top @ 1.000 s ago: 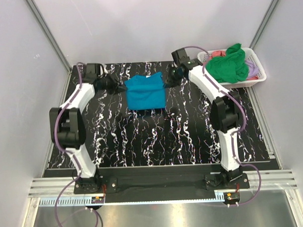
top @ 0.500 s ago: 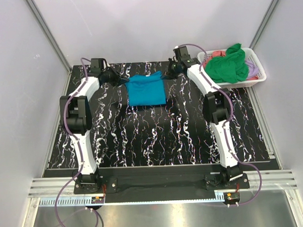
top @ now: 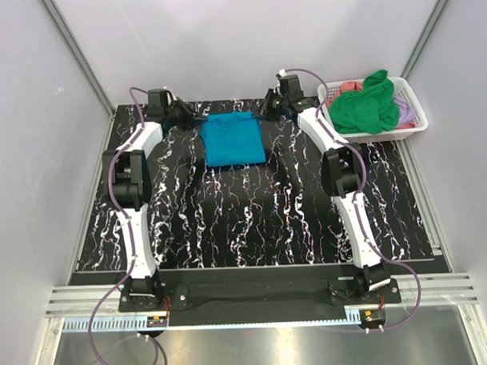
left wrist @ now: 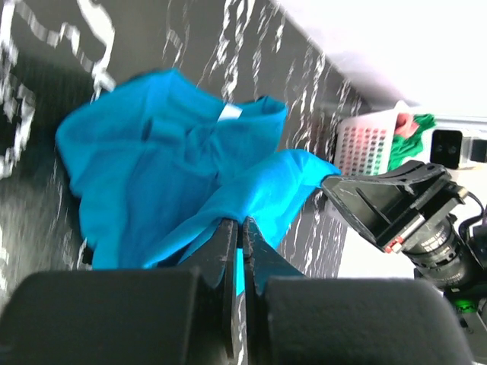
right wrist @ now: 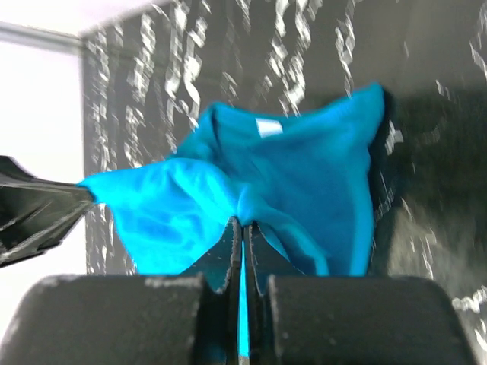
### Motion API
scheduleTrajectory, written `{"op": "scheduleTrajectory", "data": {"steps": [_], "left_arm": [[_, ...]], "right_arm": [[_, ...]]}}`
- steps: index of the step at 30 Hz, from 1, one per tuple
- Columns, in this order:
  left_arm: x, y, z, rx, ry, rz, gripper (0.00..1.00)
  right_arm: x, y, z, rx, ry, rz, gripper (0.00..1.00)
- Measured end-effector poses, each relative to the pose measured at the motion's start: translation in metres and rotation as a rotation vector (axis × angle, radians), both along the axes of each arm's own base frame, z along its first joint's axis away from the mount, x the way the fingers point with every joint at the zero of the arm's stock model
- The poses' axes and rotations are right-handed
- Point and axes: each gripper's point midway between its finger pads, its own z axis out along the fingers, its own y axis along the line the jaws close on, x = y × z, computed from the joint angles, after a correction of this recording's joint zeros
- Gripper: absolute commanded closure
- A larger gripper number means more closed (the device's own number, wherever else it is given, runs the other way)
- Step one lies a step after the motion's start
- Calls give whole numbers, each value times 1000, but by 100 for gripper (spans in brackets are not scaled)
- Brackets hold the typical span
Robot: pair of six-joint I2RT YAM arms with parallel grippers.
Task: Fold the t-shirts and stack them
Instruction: Fold the tshirt
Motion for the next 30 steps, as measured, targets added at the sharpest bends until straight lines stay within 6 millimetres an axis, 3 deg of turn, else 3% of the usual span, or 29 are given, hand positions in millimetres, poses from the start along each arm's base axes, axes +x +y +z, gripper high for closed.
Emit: {"op": "scheduleTrajectory", "data": {"steps": [1, 5, 9, 12, 18, 23, 26, 30], "left_arm": [[5, 0, 1, 0, -15, 1, 83], [26, 3, -6, 13, -42, 22, 56], [36, 14, -28, 47, -13, 47, 52], [38, 27, -33, 90, 5, 68, 52], [41, 40, -9, 134, -46, 68, 55], [18, 13, 6, 115, -74, 5, 56], [10, -7, -5, 103, -63, -41, 56], [5, -23, -37, 98, -25, -76, 56]], "right_arm": [[5, 1, 5, 11, -23, -4, 76], [23, 5, 13, 53, -85, -20, 59], [31, -2, 6, 81, -81, -40, 60], [35, -15, 0, 77, -71, -56, 64], [30, -34, -9, 87, -30, -38, 83], [9, -25, -17, 156, 36, 39, 82], [2, -13, -16, 196, 50, 87, 78], [3, 5, -15, 237, 21, 111, 67]]}}
